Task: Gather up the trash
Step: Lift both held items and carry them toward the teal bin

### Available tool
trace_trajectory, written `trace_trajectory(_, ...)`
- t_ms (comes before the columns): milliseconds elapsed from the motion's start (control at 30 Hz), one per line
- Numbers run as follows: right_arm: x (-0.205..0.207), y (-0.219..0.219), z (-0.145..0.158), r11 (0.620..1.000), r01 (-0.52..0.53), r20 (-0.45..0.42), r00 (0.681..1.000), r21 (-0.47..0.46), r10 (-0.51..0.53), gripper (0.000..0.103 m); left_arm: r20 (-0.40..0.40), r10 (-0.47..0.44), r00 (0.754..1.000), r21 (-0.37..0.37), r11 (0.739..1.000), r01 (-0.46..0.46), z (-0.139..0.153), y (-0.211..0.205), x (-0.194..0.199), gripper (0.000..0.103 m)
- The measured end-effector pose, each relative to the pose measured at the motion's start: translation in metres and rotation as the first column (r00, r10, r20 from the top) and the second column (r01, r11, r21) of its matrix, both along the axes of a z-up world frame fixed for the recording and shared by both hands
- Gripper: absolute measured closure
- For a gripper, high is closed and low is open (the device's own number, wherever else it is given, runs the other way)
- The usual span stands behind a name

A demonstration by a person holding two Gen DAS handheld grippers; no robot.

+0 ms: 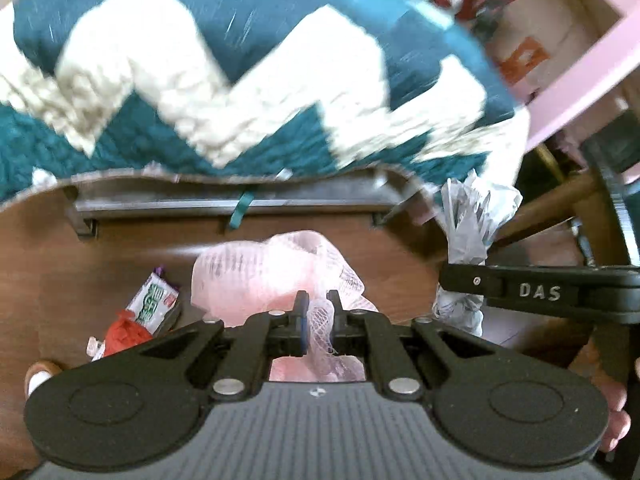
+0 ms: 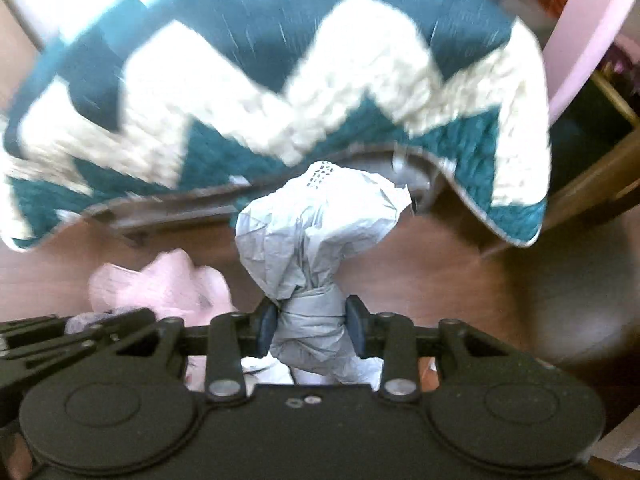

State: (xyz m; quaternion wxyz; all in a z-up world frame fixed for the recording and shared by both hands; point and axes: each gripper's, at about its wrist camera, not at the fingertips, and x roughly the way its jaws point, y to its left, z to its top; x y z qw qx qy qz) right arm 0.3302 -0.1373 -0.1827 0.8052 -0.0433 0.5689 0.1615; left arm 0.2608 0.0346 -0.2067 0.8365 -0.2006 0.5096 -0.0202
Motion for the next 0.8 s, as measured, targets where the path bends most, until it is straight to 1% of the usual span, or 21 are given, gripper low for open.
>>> trace_trajectory(100,-0.015,-0.009,0.044,0.999,-0.03,0.058,0.998,0.031,0.028,0.068,0.059,-0.016,0.998,0.009,1.0,0.015,0.04,-0.012,-0.012,0.095)
trace_trajectory(200,-0.037,-0.023,0.083,0.997,-0.05,0.063,0.997,0.064,0.046,0.068,0.119,-0.039,0.992,0.015,0.999,0.038,0.079,-0.024,-0.026,0.095)
trace_trajectory(233,-0.046,-0.027,0.095,0.995,-0.064,0.076,0.995,0.073,0.059,0.068,0.136,-0.047,0.99,0.021,0.999,0.045,0.088,-0.026,-0.032,0.095)
trace_trajectory(333,-0.066,-0.044,0.135,0.992,-0.094,0.148,0.986,0.084,0.081,0.068,0.19,-0.066,0.979,0.036,0.998,0.061,0.123,-0.039,-0.045,0.095)
trace_trajectory(467,-0.084,-0.074,0.179,0.986,-0.11,0.224,0.971,0.125,0.08,0.068,0.263,-0.074,0.962,0.034,0.997,0.067,0.169,-0.053,-0.055,0.095)
trace_trajectory(567,-0.092,-0.096,0.208,0.982,-0.128,0.256,0.962,0.137,0.09,0.068,0.308,-0.096,0.947,0.034,0.995,0.09,0.201,-0.067,-0.061,0.095)
trace_trajectory(667,-0.099,-0.117,0.238,0.979,-0.147,0.277,0.955,0.145,0.103,0.068,0.347,-0.119,0.93,0.026,0.993,0.117,0.232,-0.083,-0.059,0.095)
trace_trajectory(800,-0.106,-0.144,0.277,0.977,-0.157,0.338,0.936,0.146,0.099,0.068,0.395,-0.139,0.908,0.013,0.989,0.146,0.27,-0.106,-0.052,0.095)
